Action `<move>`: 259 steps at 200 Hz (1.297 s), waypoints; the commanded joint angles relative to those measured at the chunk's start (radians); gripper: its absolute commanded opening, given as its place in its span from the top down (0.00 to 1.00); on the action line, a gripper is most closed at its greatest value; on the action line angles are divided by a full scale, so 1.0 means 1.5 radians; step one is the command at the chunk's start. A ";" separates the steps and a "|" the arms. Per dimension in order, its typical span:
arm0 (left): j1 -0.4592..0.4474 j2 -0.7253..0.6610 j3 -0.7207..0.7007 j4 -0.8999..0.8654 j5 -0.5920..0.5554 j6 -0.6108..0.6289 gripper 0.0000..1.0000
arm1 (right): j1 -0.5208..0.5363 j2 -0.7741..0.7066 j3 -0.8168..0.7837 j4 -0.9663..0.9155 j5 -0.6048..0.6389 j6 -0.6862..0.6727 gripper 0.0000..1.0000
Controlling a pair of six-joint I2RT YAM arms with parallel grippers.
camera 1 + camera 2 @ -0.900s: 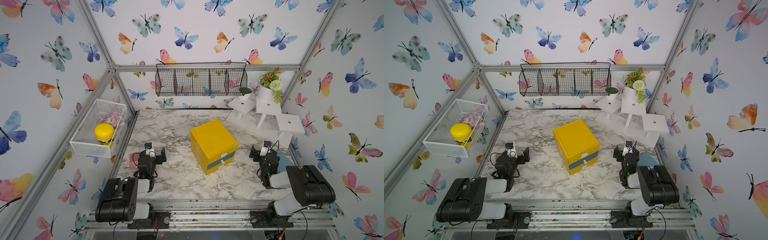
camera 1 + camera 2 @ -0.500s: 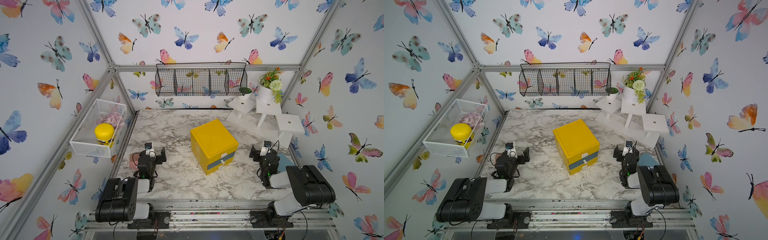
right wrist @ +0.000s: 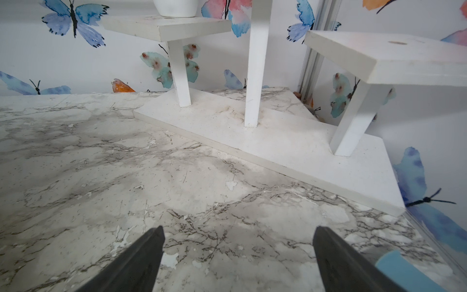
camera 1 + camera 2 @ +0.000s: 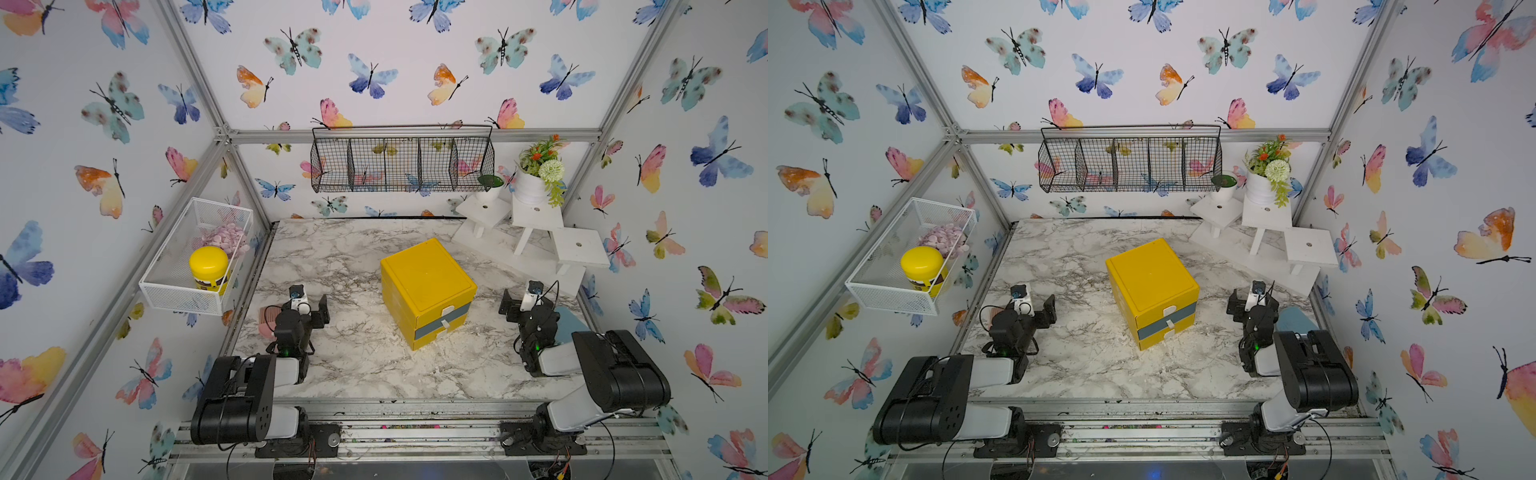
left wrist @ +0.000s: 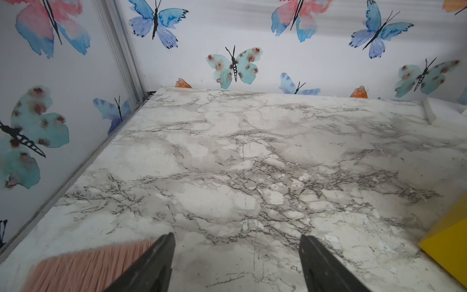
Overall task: Take the keys out of the drawer
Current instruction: Move the storage box to the center of the board.
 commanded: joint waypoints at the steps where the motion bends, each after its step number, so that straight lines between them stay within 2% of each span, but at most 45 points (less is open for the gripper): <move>1: 0.002 -0.050 0.082 -0.133 -0.005 0.001 0.19 | -0.003 -0.036 -0.011 0.029 0.027 0.010 0.01; 8: 0.003 -0.072 0.142 -0.262 -0.020 -0.013 0.20 | -0.003 -0.060 -0.003 -0.005 0.046 0.016 0.01; 19: 0.002 -0.086 0.221 -0.395 -0.037 -0.042 0.20 | -0.003 -0.109 0.034 -0.132 0.076 0.034 0.00; 43: -0.004 -0.113 0.294 -0.520 0.010 -0.084 0.23 | -0.003 -0.175 0.136 -0.340 0.070 0.034 0.01; 64: -0.036 -0.175 0.295 -0.567 0.014 -0.112 0.23 | -0.003 -0.215 0.220 -0.482 0.006 0.056 0.00; 81: -0.068 -0.240 0.288 -0.604 0.018 -0.134 0.24 | -0.003 -0.241 0.295 -0.607 -0.064 0.091 0.04; 107: -0.132 -0.319 0.305 -0.696 0.061 -0.154 0.25 | -0.003 -0.243 0.432 -0.823 -0.182 0.148 0.09; 141: -0.220 -0.364 0.357 -0.850 0.152 -0.196 0.25 | -0.003 -0.219 0.581 -1.063 -0.349 0.209 0.12; 169: -0.272 -0.379 0.372 -0.908 0.239 -0.257 0.25 | -0.003 -0.204 0.646 -1.171 -0.469 0.239 0.15; 195: -0.295 -0.374 0.387 -0.931 0.280 -0.282 0.24 | -0.002 -0.181 0.692 -1.241 -0.564 0.271 0.16; 217: -0.297 -0.348 0.407 -0.926 0.293 -0.292 0.21 | -0.002 -0.169 0.716 -1.280 -0.580 0.283 0.16; 224: -0.296 -0.335 0.414 -0.919 0.326 -0.298 0.20 | -0.001 -0.168 0.717 -1.284 -0.583 0.285 0.16; 259: -0.296 -0.239 0.459 -0.901 0.375 -0.357 0.19 | 0.000 -0.139 0.714 -1.307 -0.603 0.286 0.16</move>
